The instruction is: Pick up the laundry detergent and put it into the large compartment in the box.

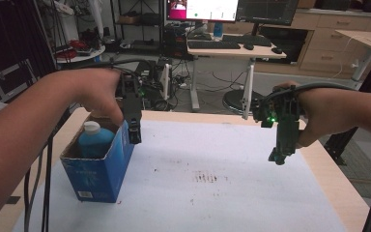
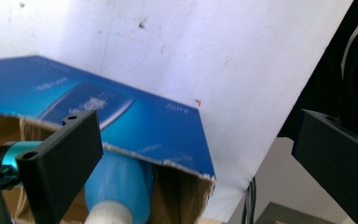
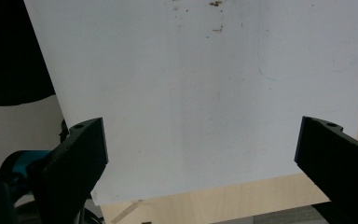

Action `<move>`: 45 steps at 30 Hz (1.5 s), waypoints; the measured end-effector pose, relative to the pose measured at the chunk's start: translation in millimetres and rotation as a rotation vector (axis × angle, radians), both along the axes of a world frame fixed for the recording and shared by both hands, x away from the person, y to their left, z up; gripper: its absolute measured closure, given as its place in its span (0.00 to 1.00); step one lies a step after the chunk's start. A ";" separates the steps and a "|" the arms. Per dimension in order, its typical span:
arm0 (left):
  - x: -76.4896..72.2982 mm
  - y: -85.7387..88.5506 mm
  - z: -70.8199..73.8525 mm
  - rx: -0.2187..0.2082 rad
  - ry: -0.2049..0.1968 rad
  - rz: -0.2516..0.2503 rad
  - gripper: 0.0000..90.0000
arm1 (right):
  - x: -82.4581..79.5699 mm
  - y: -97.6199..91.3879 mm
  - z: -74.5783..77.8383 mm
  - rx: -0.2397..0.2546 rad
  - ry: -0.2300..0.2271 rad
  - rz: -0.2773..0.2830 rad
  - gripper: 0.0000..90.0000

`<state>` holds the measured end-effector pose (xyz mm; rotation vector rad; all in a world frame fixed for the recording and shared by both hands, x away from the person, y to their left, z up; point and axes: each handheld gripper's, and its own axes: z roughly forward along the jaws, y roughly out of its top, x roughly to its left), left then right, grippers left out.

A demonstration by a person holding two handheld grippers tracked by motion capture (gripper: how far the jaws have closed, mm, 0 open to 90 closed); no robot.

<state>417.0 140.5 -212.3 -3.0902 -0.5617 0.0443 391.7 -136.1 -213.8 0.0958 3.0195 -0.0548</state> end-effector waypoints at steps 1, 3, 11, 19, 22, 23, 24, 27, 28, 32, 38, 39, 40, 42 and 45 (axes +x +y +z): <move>0.2 -5.2 -2.1 0.009 -0.002 -0.019 0.02 | -0.1 0.4 -0.3 0.002 0.000 0.003 0.02; 0.5 -9.8 -4.5 0.013 -0.005 -0.044 0.02 | -1.5 2.1 0.1 -0.001 0.001 0.008 0.02; 3.6 -24.6 -14.7 -0.001 0.005 -0.102 0.02 | -5.6 2.5 1.5 0.005 -0.005 0.002 0.02; 9.8 -34.0 -15.4 -0.041 0.024 -0.121 0.02 | -2.5 -5.2 7.5 0.011 -0.006 0.004 0.02; 11.2 -35.6 -17.2 -0.036 0.025 -0.123 0.02 | -0.7 -7.2 8.1 0.013 -0.006 0.009 0.02; 11.6 -36.2 -17.4 -0.030 0.024 -0.127 0.02 | -0.8 -7.4 8.4 0.012 -0.006 0.003 0.02; 11.7 -36.5 -17.5 -0.029 0.028 -0.124 0.02 | -0.7 -7.5 8.3 0.012 -0.005 0.001 0.02; 9.6 -37.5 -17.3 -0.035 0.028 -0.120 0.02 | 0.4 -7.1 7.5 0.012 -0.004 0.005 0.02; 9.3 -37.7 -16.9 -0.039 0.027 -0.123 0.02 | 0.3 -6.8 7.5 0.014 -0.005 0.002 0.02; 7.4 -38.4 -16.4 -0.036 0.031 -0.124 0.02 | 0.9 -5.4 7.9 0.018 -0.007 0.017 0.02; 6.7 -38.8 -17.2 -0.028 0.029 -0.124 0.02 | 0.5 -5.5 7.8 0.017 -0.008 0.018 0.02; 6.2 -39.0 -17.4 -0.028 0.028 -0.123 0.02 | 0.2 -5.5 7.8 0.018 -0.008 0.017 0.02; 5.7 -39.1 -17.2 -0.024 0.024 -0.125 0.02 | -0.1 -5.5 8.1 0.021 -0.012 0.022 0.02; 3.9 -39.2 -16.6 -0.029 0.018 -0.128 0.02 | -1.3 -5.9 9.3 0.028 -0.016 0.022 0.02; 1.9 -39.1 -15.6 -0.030 0.020 -0.137 0.02 | -2.5 -7.4 10.4 0.027 -0.021 0.014 0.02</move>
